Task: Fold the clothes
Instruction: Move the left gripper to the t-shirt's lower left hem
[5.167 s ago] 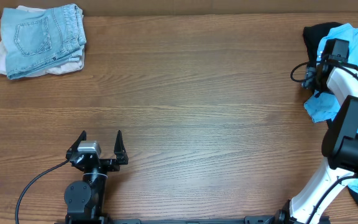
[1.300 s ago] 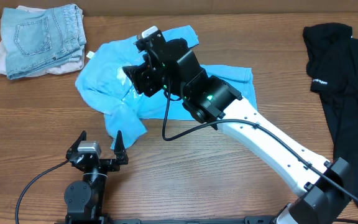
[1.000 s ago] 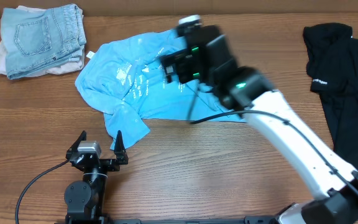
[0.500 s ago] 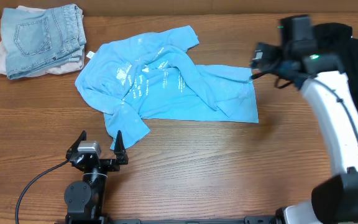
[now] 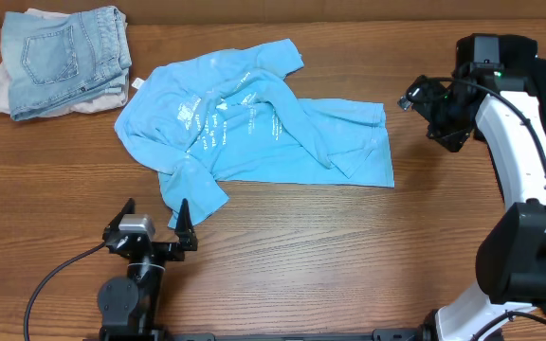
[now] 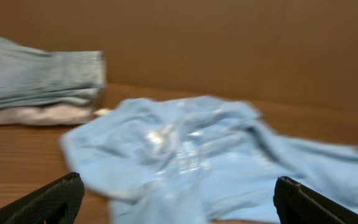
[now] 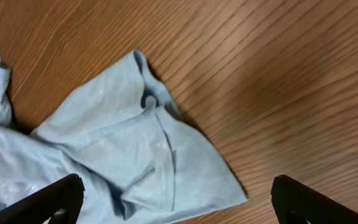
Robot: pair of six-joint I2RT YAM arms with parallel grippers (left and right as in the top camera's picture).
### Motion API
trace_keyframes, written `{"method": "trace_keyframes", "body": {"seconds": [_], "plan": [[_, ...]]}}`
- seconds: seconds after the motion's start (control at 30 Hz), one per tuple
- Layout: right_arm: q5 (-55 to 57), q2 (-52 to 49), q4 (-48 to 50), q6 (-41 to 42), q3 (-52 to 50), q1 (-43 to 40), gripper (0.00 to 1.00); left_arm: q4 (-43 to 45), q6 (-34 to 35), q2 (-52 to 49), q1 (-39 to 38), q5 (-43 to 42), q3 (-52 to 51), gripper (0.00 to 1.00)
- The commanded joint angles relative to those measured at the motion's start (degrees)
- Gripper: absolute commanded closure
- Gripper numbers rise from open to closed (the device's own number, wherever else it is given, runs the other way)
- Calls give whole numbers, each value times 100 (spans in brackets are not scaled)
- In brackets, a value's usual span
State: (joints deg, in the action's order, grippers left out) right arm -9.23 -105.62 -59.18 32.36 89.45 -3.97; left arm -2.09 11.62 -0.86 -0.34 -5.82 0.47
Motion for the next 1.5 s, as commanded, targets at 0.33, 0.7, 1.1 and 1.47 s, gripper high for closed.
{"method": "trace_keyframes", "body": {"seconds": [0.33,0.7,1.1,1.47], "plan": [[-544,-15,136,70,-26,118,0,881,1799,17,31,-1327,376,0],[-549,-15,131,72,-26,140,0,-2618,424,-2852,33,39,3602,0],[-542,-15,-68,68,-26,140,0,-4824,122,-6909,33,-461,5637,0],[-546,-15,-52,72,-26,140,0,-4999,337,-9165,142,26,5637,0]]}}
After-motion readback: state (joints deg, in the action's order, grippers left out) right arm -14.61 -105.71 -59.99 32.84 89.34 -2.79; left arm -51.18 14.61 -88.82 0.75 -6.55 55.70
